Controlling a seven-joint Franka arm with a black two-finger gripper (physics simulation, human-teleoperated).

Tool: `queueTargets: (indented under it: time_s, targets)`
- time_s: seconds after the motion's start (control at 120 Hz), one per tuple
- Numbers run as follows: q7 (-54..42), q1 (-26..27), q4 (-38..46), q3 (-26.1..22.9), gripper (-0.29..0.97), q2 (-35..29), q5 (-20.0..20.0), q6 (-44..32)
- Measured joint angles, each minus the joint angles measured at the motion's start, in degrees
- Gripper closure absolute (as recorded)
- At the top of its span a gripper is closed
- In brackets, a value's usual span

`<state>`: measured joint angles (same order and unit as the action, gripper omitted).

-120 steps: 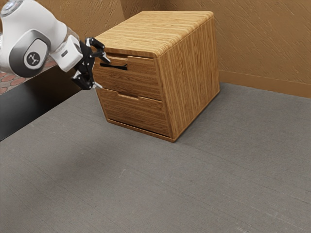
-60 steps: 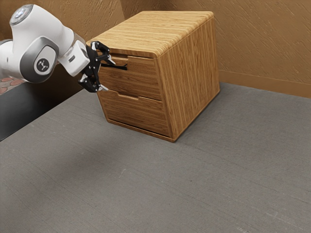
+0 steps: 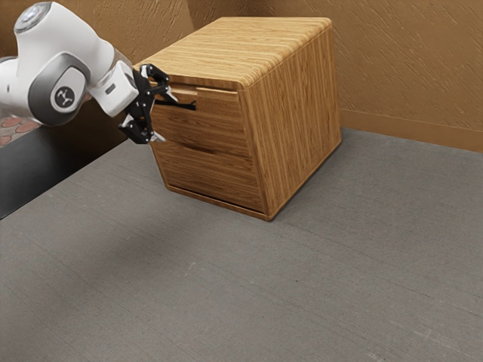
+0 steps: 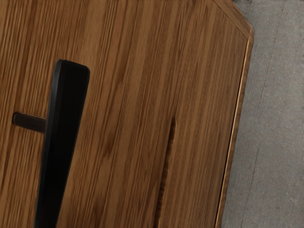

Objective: Pull the drawer handle with one arm to open the drawer

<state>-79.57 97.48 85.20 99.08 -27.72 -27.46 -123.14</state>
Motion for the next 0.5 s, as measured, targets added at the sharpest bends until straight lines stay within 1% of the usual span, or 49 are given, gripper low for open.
queueTargets:
  time_s: [0.233,0.425,0.5]
  targets:
    - [0.0,-0.2,0.1,0.0,0.02,0.9,1.3,1.9]
    - [0.1,-1.8,0.5,0.0,0.15,2.2,2.3,2.4]
    - [0.1,-2.0,0.5,0.0,0.16,2.3,2.7,2.5]
